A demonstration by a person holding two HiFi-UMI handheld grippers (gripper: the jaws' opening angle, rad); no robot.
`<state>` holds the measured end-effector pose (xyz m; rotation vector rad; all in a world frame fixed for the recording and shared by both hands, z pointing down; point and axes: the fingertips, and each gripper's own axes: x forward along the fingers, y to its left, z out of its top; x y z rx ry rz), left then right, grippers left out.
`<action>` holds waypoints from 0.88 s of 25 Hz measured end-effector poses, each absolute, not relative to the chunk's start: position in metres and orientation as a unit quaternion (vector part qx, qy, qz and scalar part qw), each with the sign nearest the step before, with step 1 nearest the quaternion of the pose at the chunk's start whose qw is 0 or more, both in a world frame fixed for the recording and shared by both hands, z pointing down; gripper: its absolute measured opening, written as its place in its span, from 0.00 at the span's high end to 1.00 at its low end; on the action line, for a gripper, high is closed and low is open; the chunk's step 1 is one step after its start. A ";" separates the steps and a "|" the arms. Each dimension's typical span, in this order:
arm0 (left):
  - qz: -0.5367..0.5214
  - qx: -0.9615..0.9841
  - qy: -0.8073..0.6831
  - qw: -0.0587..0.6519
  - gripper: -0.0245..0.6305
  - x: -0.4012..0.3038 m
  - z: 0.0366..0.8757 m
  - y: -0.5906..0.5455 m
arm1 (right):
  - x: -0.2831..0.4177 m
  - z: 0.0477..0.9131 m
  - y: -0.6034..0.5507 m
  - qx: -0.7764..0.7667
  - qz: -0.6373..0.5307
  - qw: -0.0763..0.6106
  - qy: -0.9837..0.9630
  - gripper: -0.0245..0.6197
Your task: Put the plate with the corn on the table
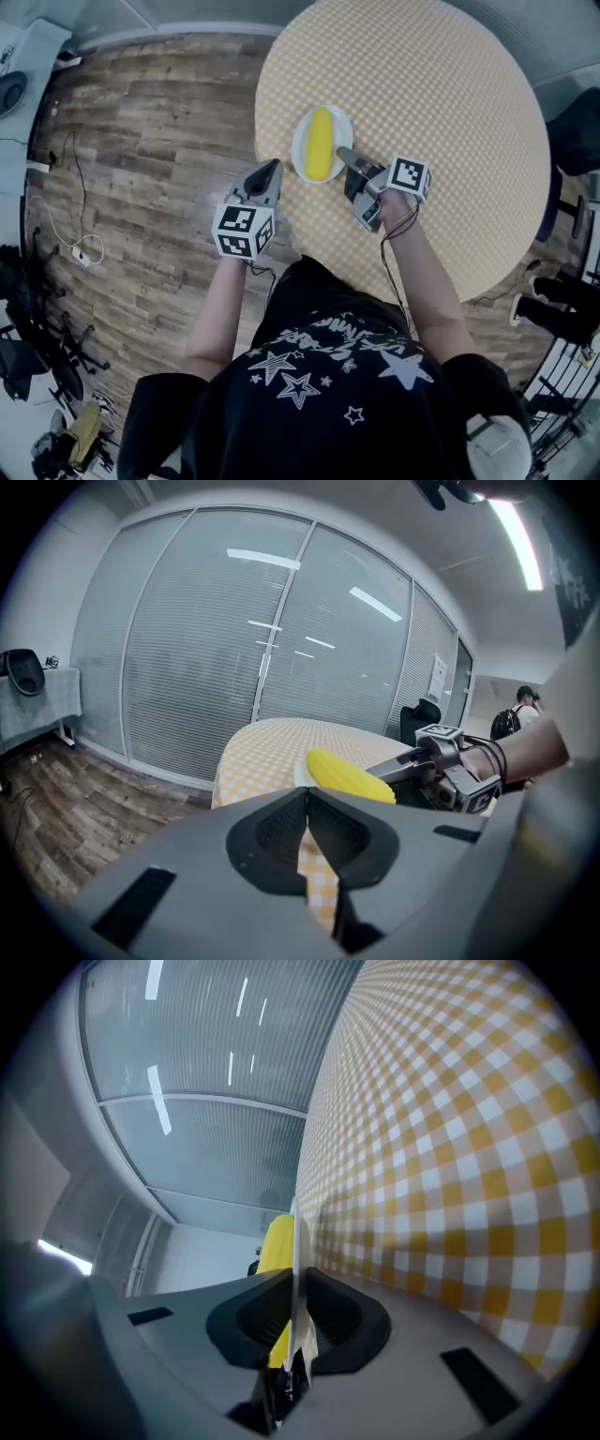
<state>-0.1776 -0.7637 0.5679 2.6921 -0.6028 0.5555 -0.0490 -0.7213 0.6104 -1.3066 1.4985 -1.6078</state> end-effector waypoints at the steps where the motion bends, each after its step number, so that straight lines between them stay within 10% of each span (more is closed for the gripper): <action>1: 0.196 0.944 -0.208 0.163 0.95 -0.176 0.567 -0.763 | -0.049 0.611 -0.722 -0.489 -0.603 0.289 0.559 0.90; 22: 0.213 0.944 -0.183 0.174 0.95 -0.161 0.592 -0.787 | -0.038 0.648 -0.747 -0.539 -0.650 0.259 0.470 0.90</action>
